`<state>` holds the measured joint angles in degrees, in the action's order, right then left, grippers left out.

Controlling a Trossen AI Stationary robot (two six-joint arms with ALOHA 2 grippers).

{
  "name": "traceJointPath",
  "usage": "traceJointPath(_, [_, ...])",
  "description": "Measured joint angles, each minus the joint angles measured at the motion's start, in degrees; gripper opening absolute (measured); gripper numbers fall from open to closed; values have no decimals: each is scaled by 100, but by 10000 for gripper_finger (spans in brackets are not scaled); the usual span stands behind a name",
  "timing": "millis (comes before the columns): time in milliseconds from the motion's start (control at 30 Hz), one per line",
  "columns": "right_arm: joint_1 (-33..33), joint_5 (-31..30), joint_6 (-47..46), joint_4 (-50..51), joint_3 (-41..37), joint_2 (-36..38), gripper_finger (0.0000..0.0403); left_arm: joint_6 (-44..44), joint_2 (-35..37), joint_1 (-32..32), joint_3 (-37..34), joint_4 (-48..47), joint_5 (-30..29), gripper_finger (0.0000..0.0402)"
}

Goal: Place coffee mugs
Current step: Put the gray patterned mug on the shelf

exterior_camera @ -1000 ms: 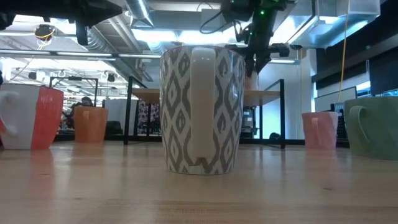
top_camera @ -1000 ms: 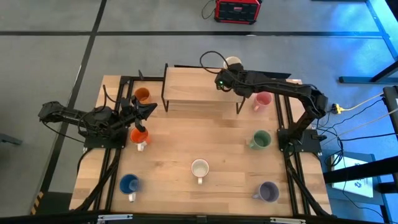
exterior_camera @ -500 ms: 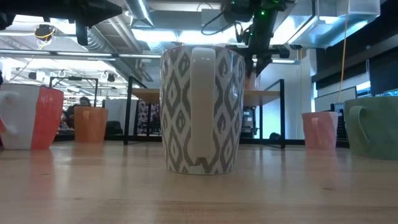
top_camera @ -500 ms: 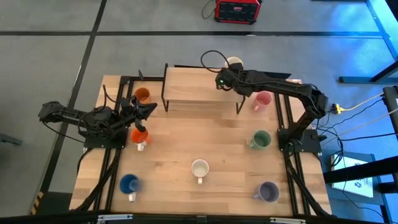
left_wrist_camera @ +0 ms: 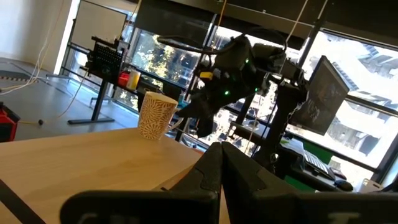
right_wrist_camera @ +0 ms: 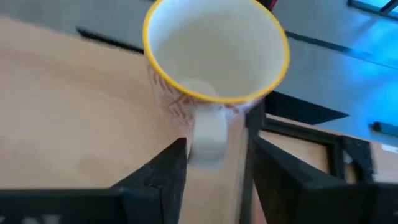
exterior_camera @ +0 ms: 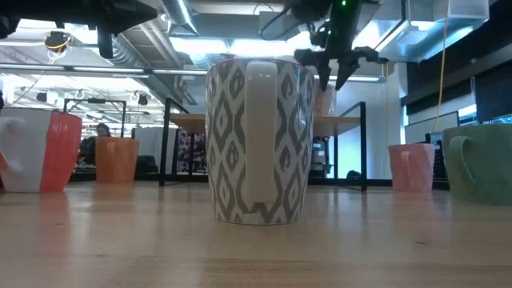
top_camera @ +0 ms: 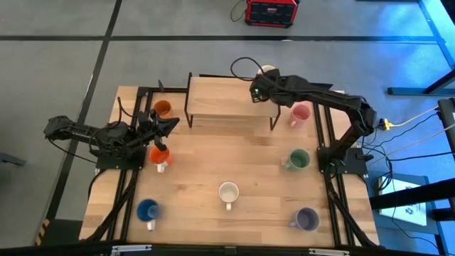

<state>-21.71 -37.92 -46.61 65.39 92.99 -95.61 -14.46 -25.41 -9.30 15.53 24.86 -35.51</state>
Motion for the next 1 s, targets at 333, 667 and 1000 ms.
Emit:
traceJointPath(333, [498, 749, 917, 657, 1086, 2, 160, 0, 0, 0, 0, 2, 8, 2])
traceJointPath(667, [2998, 1652, 1661, 170, 617, 74, 160, -477, -196, 2, 7, -38, 501, 60])
traceJointPath(1000, [4782, 2009, 943, -2088, -792, 63, 160, -884, -1631, -206, 435, -340, 2723, 133])
